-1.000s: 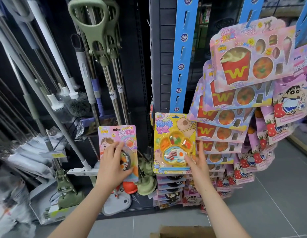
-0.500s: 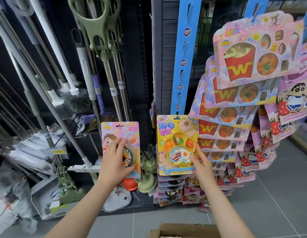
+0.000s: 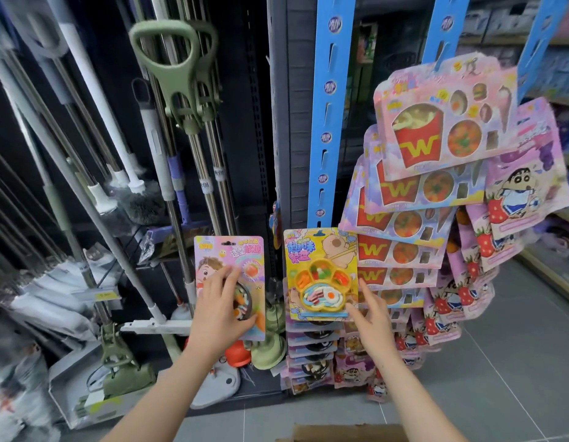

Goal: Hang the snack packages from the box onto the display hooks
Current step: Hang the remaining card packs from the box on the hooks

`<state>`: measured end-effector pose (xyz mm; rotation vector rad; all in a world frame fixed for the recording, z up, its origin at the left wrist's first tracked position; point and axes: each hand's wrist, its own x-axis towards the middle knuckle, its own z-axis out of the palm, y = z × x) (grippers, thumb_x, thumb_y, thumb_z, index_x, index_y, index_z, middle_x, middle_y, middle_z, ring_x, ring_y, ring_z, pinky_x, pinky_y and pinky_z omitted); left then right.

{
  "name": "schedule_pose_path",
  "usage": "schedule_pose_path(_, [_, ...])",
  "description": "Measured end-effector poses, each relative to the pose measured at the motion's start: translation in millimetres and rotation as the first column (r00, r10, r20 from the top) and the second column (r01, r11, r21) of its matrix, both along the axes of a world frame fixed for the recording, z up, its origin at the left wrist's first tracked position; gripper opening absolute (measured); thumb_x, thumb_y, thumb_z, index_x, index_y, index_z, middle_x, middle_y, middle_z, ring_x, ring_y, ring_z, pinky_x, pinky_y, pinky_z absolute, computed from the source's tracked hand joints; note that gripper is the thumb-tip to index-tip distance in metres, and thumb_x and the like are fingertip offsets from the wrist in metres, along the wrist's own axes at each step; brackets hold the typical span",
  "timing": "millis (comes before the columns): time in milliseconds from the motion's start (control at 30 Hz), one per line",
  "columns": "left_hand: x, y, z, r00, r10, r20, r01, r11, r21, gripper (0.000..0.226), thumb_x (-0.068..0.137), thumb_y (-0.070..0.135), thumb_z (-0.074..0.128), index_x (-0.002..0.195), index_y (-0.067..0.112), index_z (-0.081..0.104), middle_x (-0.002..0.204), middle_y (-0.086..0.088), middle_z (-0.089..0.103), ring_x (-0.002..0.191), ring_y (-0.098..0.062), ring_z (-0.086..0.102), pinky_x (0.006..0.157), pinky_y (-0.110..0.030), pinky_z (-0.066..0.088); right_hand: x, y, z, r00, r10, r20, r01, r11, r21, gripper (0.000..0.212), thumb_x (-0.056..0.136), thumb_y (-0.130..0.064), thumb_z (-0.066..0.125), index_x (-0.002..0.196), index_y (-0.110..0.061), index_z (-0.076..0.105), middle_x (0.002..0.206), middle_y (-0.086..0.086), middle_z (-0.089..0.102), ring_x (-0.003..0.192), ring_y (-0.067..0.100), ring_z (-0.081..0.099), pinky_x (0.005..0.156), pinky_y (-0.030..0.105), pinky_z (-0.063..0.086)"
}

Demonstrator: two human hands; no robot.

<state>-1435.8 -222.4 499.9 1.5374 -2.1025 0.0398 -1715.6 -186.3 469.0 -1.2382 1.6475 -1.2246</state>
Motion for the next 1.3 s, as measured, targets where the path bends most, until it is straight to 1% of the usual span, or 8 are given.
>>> schedule_pose_path(100, [-16.6,7.6,15.7,0.998,-0.066,0.018,0.066,0.998,-0.01,0.095,0.061,0.044,0.077,0.138,0.02,0.027,0.137,-0.007,0.039,0.127,-0.026,0.037,0.099,-0.048,0.043,3.5,8.6,25.9,1.0,-0.024,-0.003,0.024,0.999,-0.043,0.042,0.088,-0.03,0.057,0.129,-0.03,0.046,0.132,0.0,0.043,0.115,0.014,0.047,0.093,0.029,0.042])
schedule_pose_path(300, [-61.0,23.5,52.4,0.971,-0.239,-0.026,0.237,0.969,-0.07,0.105,0.058,0.059,0.072,0.141,0.021,0.018,0.141,-0.003,0.036,0.132,-0.02,0.032,0.109,-0.035,0.032,45.1,1.7,99.8,0.928,0.347,0.138,-0.348,0.937,-0.014,0.03,0.09,-0.034,0.053,0.119,-0.027,0.058,0.122,-0.008,0.06,0.112,0.006,0.055,0.095,0.026,0.046])
schedule_pose_path(467, [-68.0,29.7,73.0,0.9,-0.364,-0.24,0.363,0.931,-0.048,0.108,0.061,0.066,0.067,0.144,0.028,0.01,0.15,0.008,0.017,0.14,-0.002,0.009,0.115,-0.017,0.01,41.8,2.9,116.8,0.977,0.121,0.176,-0.116,0.992,-0.039,0.016,0.097,-0.026,0.042,0.095,-0.019,0.056,0.099,-0.002,0.064,0.096,0.016,0.059,0.084,0.03,0.049])
schedule_pose_path(600, [-50.1,19.4,76.8,0.902,-0.246,-0.354,0.207,0.968,-0.145,0.072,0.085,0.05,0.055,0.144,0.019,0.027,0.146,0.002,0.031,0.135,-0.003,0.023,0.112,-0.012,0.014,21.2,-7.6,112.7,0.888,0.003,0.46,0.007,1.0,-0.02,0.023,0.095,-0.026,0.047,0.116,-0.019,0.053,0.123,0.009,0.059,0.101,0.024,0.062,0.089,0.044,0.051])
schedule_pose_path(767, [-48.1,0.2,85.8,0.871,-0.155,-0.465,0.201,0.978,0.052,0.054,0.09,0.027,0.057,0.14,0.03,0.035,0.107,0.009,0.059,0.092,0.003,0.056,0.084,-0.016,0.047,13.4,-30.9,119.2,0.908,0.001,0.418,0.051,0.992,-0.115,0.012,0.091,-0.028,0.053,0.101,-0.035,0.056,0.111,0.01,0.064,0.099,0.03,0.064,0.086,0.054,0.052])
schedule_pose_path(900, [-65.6,-24.9,95.5,0.815,-0.209,-0.541,0.299,0.95,0.085,0.053,0.092,0.019,0.056,0.139,0.035,0.036,0.084,0.0,0.066,0.077,-0.004,0.06,0.067,-0.011,0.045,13.3,-51.9,127.1,0.912,0.024,0.409,0.068,0.976,-0.207,0.037,0.093,-0.022,0.052,0.125,-0.04,0.044,0.114,0.007,0.063,0.1,0.025,0.065,0.085,0.048,0.054])
schedule_pose_path(1067, [-70.3,-56.4,97.3,0.855,-0.218,-0.471,0.296,0.95,0.098,0.057,0.092,0.016,0.054,0.14,0.036,0.033,0.075,-0.007,0.057,0.066,-0.007,0.05,0.066,-0.009,0.041,12.3,-65.4,121.6,0.974,0.042,0.222,0.019,0.964,-0.266,0.038,0.096,-0.018,0.045,0.12,-0.048,0.047,0.143,-0.006,0.043,0.13,0.012,0.041,0.102,0.031,0.042])
schedule_pose_path(1300, [-78.0,-67.9,93.0,0.883,-0.243,-0.402,0.322,0.936,0.141,0.059,0.092,0.016,0.055,0.144,0.029,0.028,0.064,0.008,0.041,0.055,-0.003,0.042,0.06,-0.006,0.037,-1.2,-77.8,119.8,0.993,0.057,0.105,-0.032,0.974,-0.224,0.041,0.096,-0.009,0.041,0.133,-0.024,0.048,0.143,-0.004,0.044,0.126,0.005,0.038,0.091,0.014,0.04])
